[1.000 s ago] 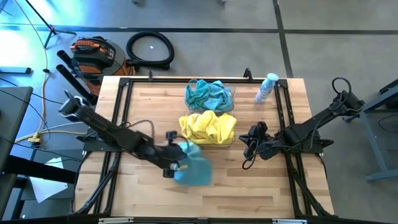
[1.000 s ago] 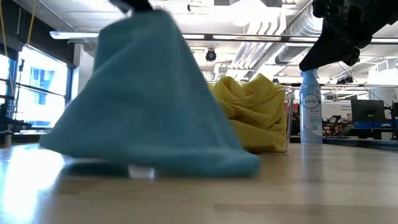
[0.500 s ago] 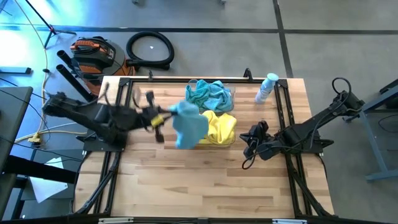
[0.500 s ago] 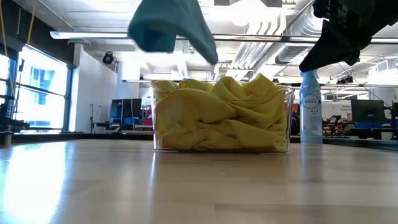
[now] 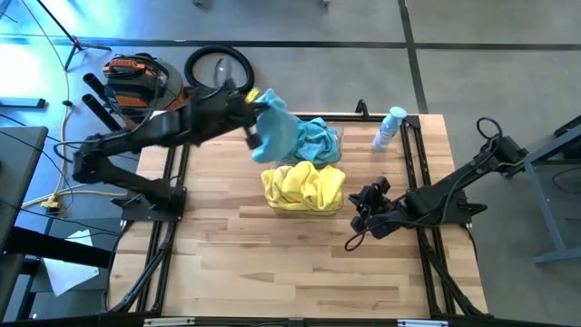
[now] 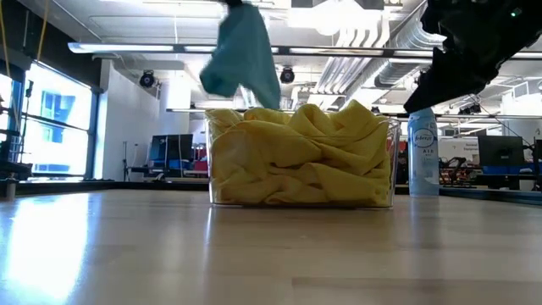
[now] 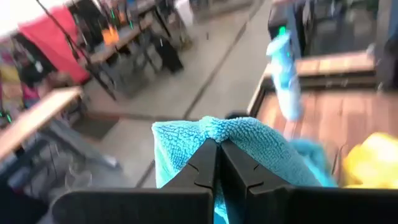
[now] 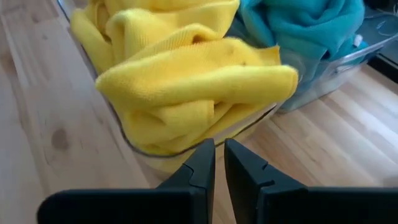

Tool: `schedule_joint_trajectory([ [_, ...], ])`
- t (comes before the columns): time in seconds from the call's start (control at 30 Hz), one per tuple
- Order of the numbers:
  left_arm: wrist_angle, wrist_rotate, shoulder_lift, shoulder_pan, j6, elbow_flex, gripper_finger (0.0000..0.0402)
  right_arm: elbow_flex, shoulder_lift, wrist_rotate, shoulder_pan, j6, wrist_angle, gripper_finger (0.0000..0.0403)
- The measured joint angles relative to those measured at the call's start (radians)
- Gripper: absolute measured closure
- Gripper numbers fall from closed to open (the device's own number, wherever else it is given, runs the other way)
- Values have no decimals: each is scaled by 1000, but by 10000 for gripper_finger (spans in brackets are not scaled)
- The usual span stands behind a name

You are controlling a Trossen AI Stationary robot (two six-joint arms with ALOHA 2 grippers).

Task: Sort microfiber towel by color & place in baskets
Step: Return to Home Position

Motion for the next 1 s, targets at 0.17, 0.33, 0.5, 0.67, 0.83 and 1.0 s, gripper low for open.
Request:
schedule_joint_trajectory([
  [0.17,-83,46,164,98,-14,76,401,0,-17,14,0,-15,-2,373],
  [0.33,-82,127,320,143,-10,133,401,0,-17,14,0,-40,-5,373],
  [0.5,-17,235,457,153,-34,159,401,0,-18,13,0,-41,-22,373],
  [0.67,-72,236,558,172,-37,161,401,0,-18,12,0,-40,-37,373],
  [0.83,-194,315,620,206,-63,161,401,0,-18,12,0,-40,-39,373],
  [1.0,-158,418,687,211,-74,160,401,0,-18,12,0,-39,-42,373],
])
